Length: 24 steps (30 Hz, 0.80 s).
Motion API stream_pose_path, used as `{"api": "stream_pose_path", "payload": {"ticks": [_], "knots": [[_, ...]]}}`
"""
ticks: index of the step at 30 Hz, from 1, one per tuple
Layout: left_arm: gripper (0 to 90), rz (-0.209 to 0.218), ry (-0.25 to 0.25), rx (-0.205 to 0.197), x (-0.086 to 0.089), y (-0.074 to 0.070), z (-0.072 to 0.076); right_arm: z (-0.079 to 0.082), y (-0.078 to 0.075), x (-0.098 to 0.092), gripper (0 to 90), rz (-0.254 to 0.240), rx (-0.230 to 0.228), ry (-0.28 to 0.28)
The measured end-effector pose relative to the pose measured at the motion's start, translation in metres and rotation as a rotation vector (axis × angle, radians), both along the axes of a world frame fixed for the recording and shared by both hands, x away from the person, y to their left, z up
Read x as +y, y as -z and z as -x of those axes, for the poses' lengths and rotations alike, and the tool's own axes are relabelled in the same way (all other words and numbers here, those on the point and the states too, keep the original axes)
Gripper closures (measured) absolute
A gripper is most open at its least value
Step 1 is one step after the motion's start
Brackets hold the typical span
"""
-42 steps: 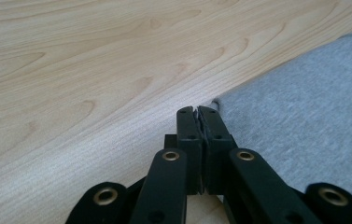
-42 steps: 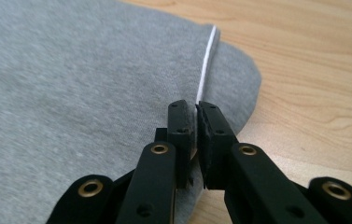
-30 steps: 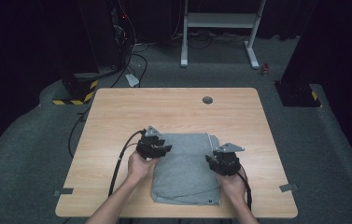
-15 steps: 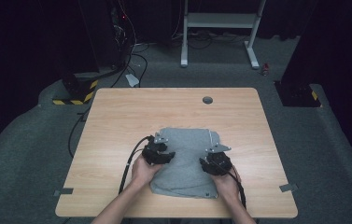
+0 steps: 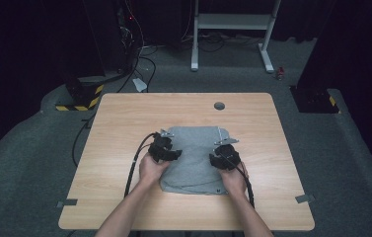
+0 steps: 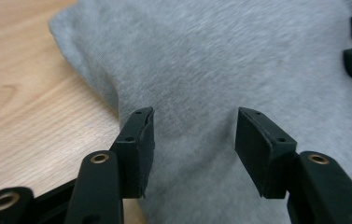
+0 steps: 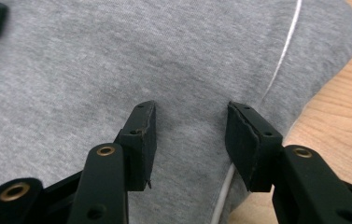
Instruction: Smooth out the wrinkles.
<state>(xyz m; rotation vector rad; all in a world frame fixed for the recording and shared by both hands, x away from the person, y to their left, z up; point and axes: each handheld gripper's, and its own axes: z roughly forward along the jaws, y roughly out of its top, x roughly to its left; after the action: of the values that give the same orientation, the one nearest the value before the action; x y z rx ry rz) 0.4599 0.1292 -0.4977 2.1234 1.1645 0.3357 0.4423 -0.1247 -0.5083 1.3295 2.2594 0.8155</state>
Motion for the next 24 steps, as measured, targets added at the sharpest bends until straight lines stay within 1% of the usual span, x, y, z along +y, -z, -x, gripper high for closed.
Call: {"api": "stream_pose_path", "payload": {"ticks": [1, 3, 4, 5, 6, 8, 10, 11, 12, 13, 14, 15, 17, 18, 19, 20, 21, 23, 24], "knots": [[46.7, -0.003, 0.017, -0.020, 0.004, -0.007, 0.011, 0.002, -0.001, -0.001, 52.6, 0.001, -0.015, -0.002], [46.9, -0.013, 0.041, -0.041, 0.009, -0.013, 0.025, 0.009, -0.003, -0.004, 52.6, -0.009, -0.025, -0.004], [47.4, -0.013, 0.041, -0.041, 0.009, -0.013, 0.025, 0.012, -0.004, -0.006, 52.5, -0.012, -0.031, -0.006], [48.3, -0.005, 0.064, -0.049, 0.015, -0.016, 0.042, 0.016, -0.006, -0.007, 52.6, -0.016, -0.034, -0.007], [49.5, 0.005, 0.073, -0.051, 0.018, -0.017, 0.051, 0.021, -0.008, -0.009, 52.8, -0.024, -0.037, -0.011], [51.0, 0.014, 0.086, -0.051, 0.024, -0.016, 0.068, 0.031, -0.011, -0.013, 53.6, -0.037, -0.049, -0.026], [53.2, 0.011, 0.109, -0.050, 0.028, -0.013, 0.083, 0.043, -0.013, -0.016, 55.3, -0.060, -0.059, -0.048], [55.1, 0.008, 0.122, -0.049, 0.030, -0.011, 0.090, 0.049, -0.014, -0.017, 56.7, -0.064, -0.065, -0.061], [57.1, 0.008, 0.122, -0.049, 0.030, -0.011, 0.090, 0.049, -0.014, -0.017, 56.7, -0.064, -0.065, -0.061], [57.1, -0.001, 0.129, -0.046, 0.031, -0.009, 0.098, 0.055, -0.015, -0.018, 58.8, -0.078, -0.067, -0.072], [61.4, -0.020, 0.133, -0.050, 0.032, -0.005, 0.108, 0.068, -0.015, -0.019, 63.1, -0.104, -0.062, -0.109], [62.4, -0.029, 0.131, -0.048, 0.032, -0.004, 0.113, 0.071, -0.015, -0.019, 64.4, -0.107, -0.062, -0.123], [64.1, -0.053, 0.131, -0.052, 0.031, 0.000, 0.121, 0.081, -0.013, -0.019, 66.5, -0.119, -0.051, -0.132], [64.3, -0.053, 0.131, -0.052, 0.031, 0.000, 0.121, 0.081, -0.013, -0.019, 66.5, -0.119, -0.051, -0.132], [65.0, -0.075, 0.134, -0.051, 0.029, 0.005, 0.126, 0.089, -0.009, -0.019, 67.9, -0.117, -0.049, -0.143], [66.3, -0.084, 0.132, -0.048, 0.029, 0.007, 0.126, 0.092, -0.006, -0.018, 68.5, -0.102, -0.042, -0.143], [67.2, -0.074, 0.125, -0.036, 0.028, 0.009, 0.126, 0.093, -0.003, -0.017, 69.1, -0.088, -0.032, -0.144], [70.3, -0.066, 0.113, -0.038, 0.030, 0.012, 0.123, 0.093, 0.003, -0.016, 70.1, -0.070, -0.017, -0.144], [72.6, -0.066, 0.113, -0.038, 0.030, 0.012, 0.123, 0.093, 0.003, -0.016, 70.1, -0.070, -0.017, -0.144]]}}
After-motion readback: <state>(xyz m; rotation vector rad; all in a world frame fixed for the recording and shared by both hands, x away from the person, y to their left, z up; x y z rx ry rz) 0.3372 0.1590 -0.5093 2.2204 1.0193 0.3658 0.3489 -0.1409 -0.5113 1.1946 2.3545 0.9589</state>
